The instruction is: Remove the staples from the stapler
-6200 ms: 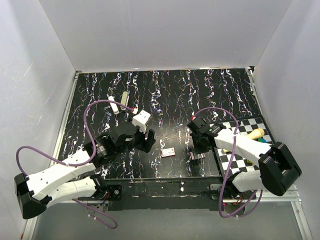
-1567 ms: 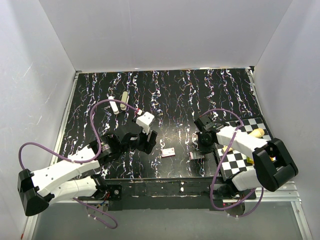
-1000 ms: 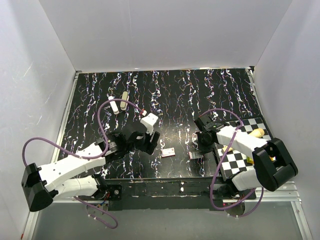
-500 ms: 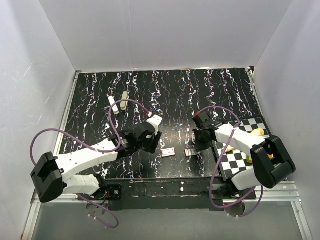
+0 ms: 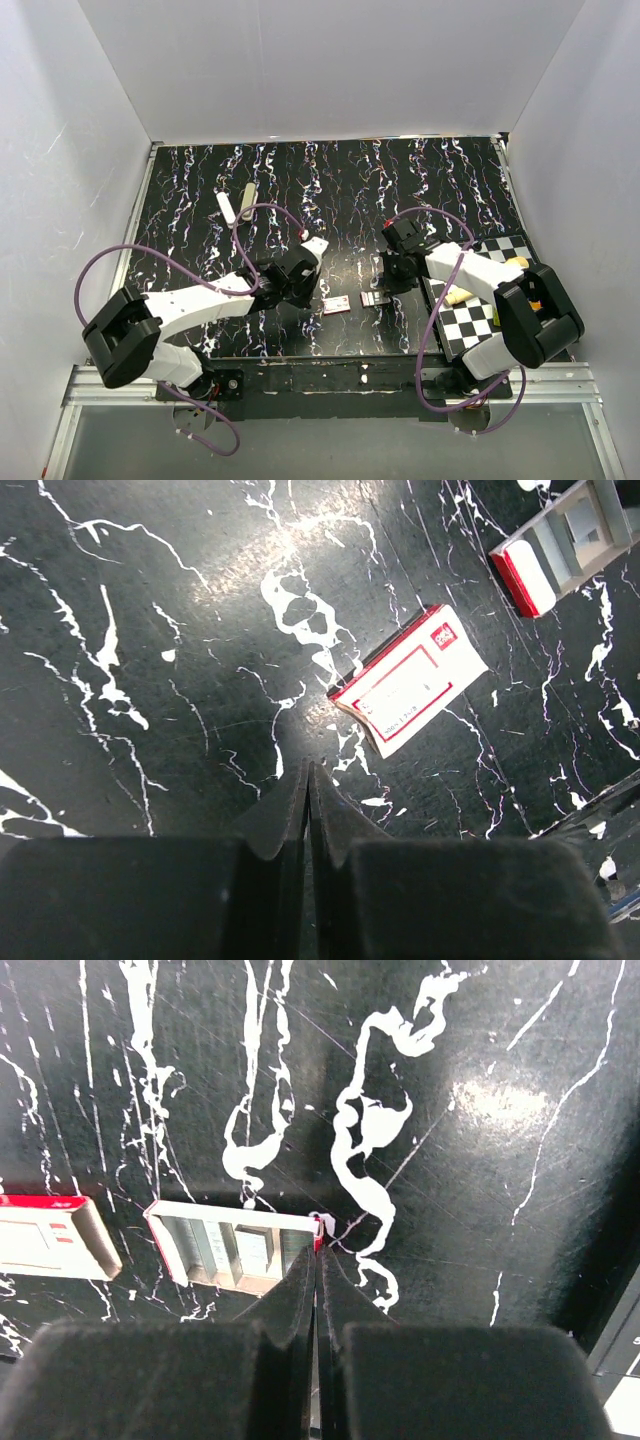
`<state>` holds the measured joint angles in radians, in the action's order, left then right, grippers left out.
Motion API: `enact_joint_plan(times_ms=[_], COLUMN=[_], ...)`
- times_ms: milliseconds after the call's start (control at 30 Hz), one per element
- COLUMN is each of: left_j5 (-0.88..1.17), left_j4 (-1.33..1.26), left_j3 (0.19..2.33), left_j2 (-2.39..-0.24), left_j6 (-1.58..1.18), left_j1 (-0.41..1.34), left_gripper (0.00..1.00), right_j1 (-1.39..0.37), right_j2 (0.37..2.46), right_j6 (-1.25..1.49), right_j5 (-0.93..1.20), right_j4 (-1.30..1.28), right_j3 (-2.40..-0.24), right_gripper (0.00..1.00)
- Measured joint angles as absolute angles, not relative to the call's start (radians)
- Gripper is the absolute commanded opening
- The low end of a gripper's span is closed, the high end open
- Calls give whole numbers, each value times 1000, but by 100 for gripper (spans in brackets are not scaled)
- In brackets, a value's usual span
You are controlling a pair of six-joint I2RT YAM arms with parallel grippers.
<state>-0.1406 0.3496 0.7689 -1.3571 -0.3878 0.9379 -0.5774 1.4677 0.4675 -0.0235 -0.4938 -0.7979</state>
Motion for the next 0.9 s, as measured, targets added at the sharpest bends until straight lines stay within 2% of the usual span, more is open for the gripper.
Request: enact_joint_plan(times_ms=[900], left_j5=[-26], left_j4=[194], left_j3=[711], left_j2=[-1508], left_j6=[-421], left_j1=[932], left_gripper=[0], right_j1=[-617], right_j2=[1547], right_j6=[491], right_j5=[57], right_j4=[-452], right_j3=[-844], right_gripper=[1])
